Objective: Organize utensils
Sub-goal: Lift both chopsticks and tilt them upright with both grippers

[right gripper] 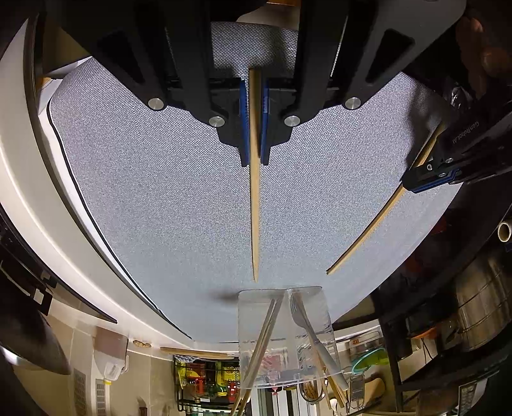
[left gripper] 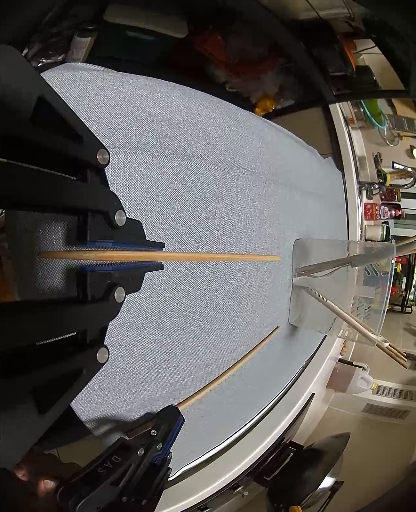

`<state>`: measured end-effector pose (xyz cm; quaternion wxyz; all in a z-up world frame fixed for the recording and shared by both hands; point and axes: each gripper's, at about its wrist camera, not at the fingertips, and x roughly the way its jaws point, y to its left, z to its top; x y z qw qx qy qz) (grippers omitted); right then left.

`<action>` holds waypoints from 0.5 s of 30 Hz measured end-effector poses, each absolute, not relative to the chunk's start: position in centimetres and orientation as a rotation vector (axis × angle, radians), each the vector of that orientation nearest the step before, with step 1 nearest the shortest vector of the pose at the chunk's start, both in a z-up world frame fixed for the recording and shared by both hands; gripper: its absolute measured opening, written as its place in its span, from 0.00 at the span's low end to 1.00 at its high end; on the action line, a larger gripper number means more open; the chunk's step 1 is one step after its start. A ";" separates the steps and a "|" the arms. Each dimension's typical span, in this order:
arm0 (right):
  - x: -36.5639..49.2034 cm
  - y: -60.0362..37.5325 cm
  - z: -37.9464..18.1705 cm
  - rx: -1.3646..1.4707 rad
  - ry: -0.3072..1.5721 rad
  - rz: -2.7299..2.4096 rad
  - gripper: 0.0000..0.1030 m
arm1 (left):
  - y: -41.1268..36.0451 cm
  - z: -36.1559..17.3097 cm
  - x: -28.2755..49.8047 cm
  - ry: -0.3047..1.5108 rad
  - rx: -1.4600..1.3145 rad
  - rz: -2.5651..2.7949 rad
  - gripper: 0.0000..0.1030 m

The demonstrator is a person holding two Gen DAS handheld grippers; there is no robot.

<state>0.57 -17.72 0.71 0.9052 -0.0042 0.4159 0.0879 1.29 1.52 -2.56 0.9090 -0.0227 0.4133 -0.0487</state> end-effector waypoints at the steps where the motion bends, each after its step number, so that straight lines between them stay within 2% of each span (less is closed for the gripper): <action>1: 0.6 -17.7 0.7 -0.013 0.859 0.182 0.08 | 1.6 -2.6 1.3 0.853 -0.048 -0.101 0.07; 15: 0.8 -17.7 0.7 -0.022 0.865 0.182 0.08 | 1.5 -2.6 1.4 0.851 -0.051 -0.096 0.07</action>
